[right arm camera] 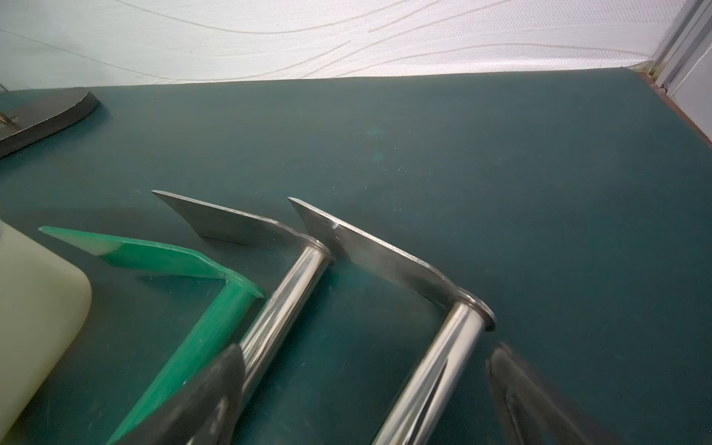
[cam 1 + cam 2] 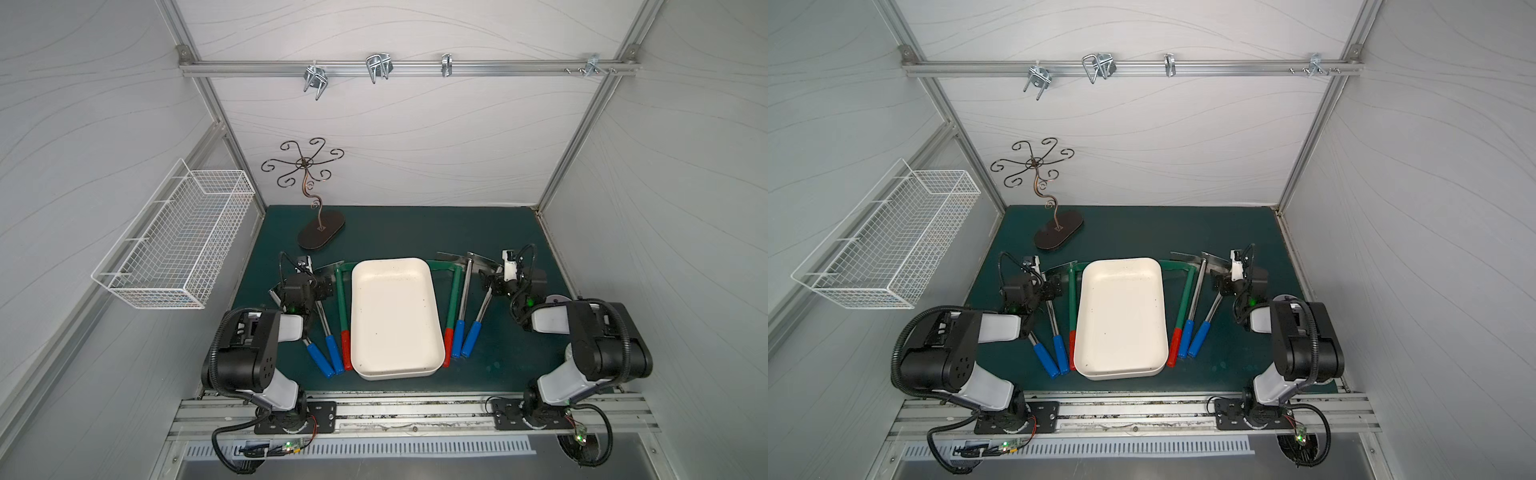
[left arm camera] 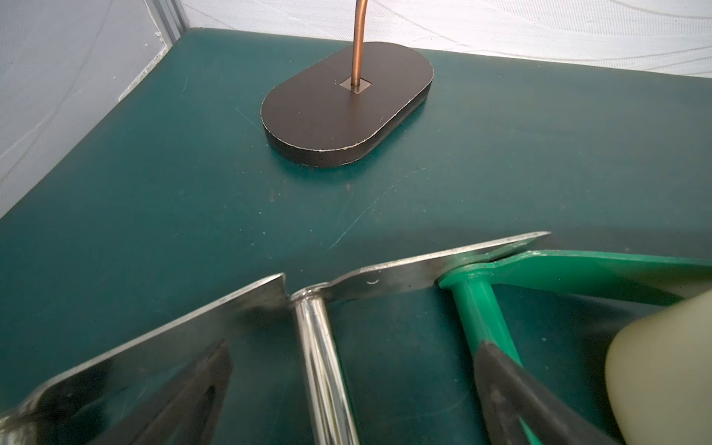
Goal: Put the small hoe into the storage box
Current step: Pick up the hoe from the center of the board.
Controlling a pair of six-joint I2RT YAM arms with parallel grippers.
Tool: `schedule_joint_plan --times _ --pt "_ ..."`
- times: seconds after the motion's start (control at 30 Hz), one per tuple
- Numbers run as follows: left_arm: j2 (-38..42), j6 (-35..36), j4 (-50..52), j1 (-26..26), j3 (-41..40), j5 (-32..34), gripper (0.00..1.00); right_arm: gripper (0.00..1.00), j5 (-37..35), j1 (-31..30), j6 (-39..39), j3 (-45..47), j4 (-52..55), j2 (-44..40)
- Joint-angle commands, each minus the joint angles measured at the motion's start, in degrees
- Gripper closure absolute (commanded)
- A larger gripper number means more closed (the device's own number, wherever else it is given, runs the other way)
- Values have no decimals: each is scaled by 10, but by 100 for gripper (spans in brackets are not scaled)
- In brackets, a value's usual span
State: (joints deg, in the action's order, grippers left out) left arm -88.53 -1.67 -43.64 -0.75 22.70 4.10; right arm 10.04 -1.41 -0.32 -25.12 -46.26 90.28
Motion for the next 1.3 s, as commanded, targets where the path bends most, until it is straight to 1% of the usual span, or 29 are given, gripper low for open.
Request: schedule_joint_plan --times 0.0,0.73,0.87,1.0,1.17,1.27 --pt "-4 6 -36 -4 18 7 0 1 -2 2 2 0 -13 6" --pt "-4 6 -36 -3 17 7 0 1 -4 1 1 -1 -11 6" --pt "-4 5 -37 -4 17 6 0 1 -19 -15 -14 -7 4 5" --pt "-4 4 -37 -5 18 6 0 1 -20 -15 -14 -8 4 6" --pt "-4 5 -38 -4 17 7 0 1 4 -1 -3 -1 -9 5" --pt "-4 7 -40 1 16 18 0 1 3 -1 -3 -2 -8 5"
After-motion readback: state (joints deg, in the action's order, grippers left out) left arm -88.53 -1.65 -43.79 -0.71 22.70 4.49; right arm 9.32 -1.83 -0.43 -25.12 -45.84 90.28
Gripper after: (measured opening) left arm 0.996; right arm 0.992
